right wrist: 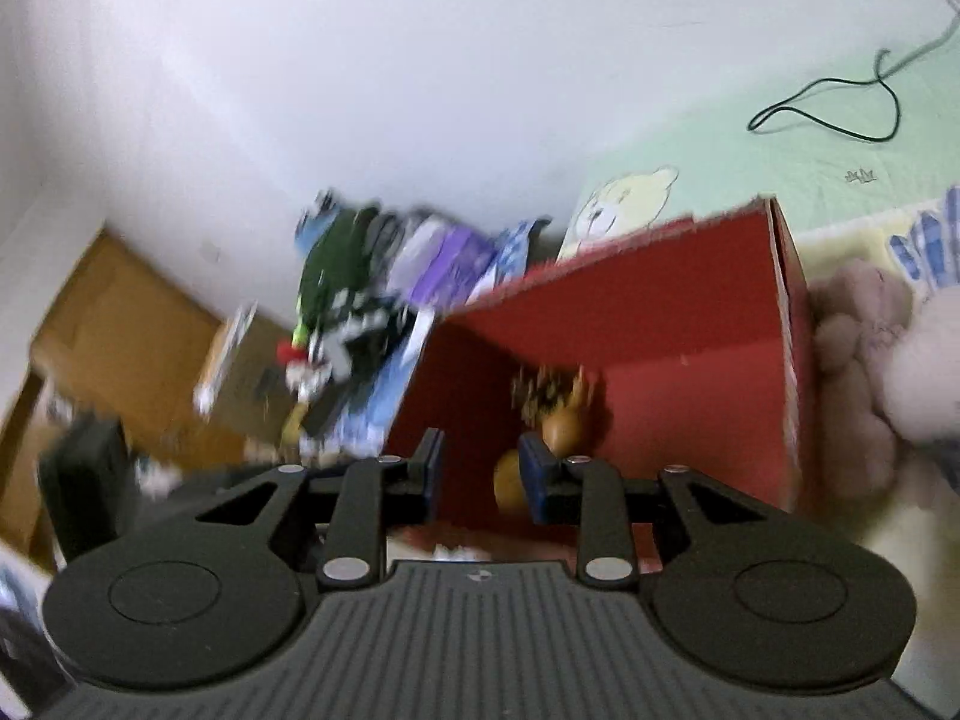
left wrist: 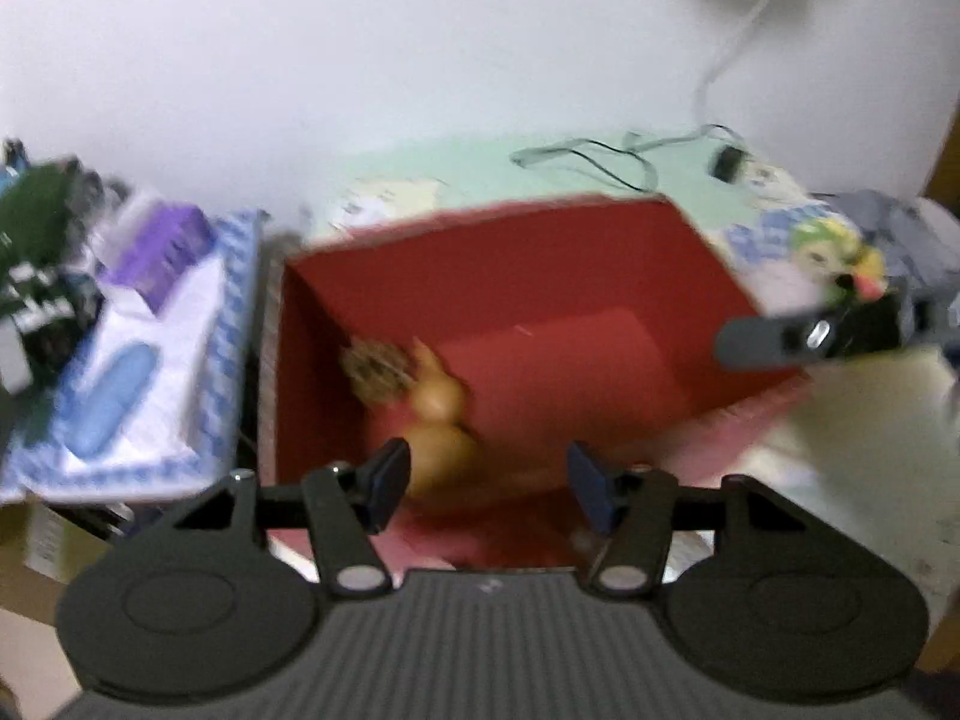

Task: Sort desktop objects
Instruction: 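Withdraw the right gripper from the box toward the clear tape roll, then grasp the clear packing-tape roll by its rim with the right gripper, then lift the tape roll and carry it into the red box, then lower the tape roll beside the gourd and open the right gripper, then withdraw the right gripper up out of the red box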

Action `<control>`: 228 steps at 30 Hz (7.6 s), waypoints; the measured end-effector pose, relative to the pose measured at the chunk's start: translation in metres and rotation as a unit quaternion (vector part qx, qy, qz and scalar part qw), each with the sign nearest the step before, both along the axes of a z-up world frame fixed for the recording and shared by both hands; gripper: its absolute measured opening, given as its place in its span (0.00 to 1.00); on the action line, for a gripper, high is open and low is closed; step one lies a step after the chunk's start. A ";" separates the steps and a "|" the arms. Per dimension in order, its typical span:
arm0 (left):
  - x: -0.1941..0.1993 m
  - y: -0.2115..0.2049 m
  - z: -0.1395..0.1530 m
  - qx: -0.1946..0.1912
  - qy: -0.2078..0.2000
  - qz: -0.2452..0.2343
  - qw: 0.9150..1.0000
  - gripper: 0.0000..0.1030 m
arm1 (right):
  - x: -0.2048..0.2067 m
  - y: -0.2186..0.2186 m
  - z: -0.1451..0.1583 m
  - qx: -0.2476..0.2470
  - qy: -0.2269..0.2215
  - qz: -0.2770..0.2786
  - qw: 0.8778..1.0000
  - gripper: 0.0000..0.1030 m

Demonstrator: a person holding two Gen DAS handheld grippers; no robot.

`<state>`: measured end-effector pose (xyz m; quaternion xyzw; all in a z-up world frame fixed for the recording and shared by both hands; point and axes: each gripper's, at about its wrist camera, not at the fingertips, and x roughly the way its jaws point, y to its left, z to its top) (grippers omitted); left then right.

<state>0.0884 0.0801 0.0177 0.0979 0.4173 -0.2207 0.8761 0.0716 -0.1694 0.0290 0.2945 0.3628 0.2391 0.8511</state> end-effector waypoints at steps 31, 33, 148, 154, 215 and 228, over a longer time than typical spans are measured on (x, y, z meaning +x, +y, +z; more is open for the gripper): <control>-0.046 -0.055 -0.053 0.062 0.068 -0.002 0.996 0.49 | -0.028 0.020 -0.096 -0.134 0.157 0.018 0.978 0.16; -0.045 -0.060 -0.053 0.065 0.067 -0.008 0.996 0.49 | -0.032 0.013 -0.094 -0.134 0.156 0.008 0.979 0.15; 0.105 -0.006 -0.049 0.029 0.095 0.081 0.992 0.36 | 0.125 0.050 -0.084 -0.163 0.167 0.053 0.971 0.26; 0.102 -0.007 -0.054 0.038 0.100 0.082 0.991 0.36 | 0.121 0.047 -0.086 -0.151 0.171 0.045 0.973 0.25; 0.047 -0.020 -0.045 0.077 0.055 0.176 0.980 0.74 | 0.040 0.049 -0.065 -0.187 0.077 -0.037 0.979 0.26; 0.052 -0.017 -0.050 0.082 0.058 0.184 0.978 0.84 | 0.041 0.051 -0.067 -0.185 0.076 -0.033 0.979 0.28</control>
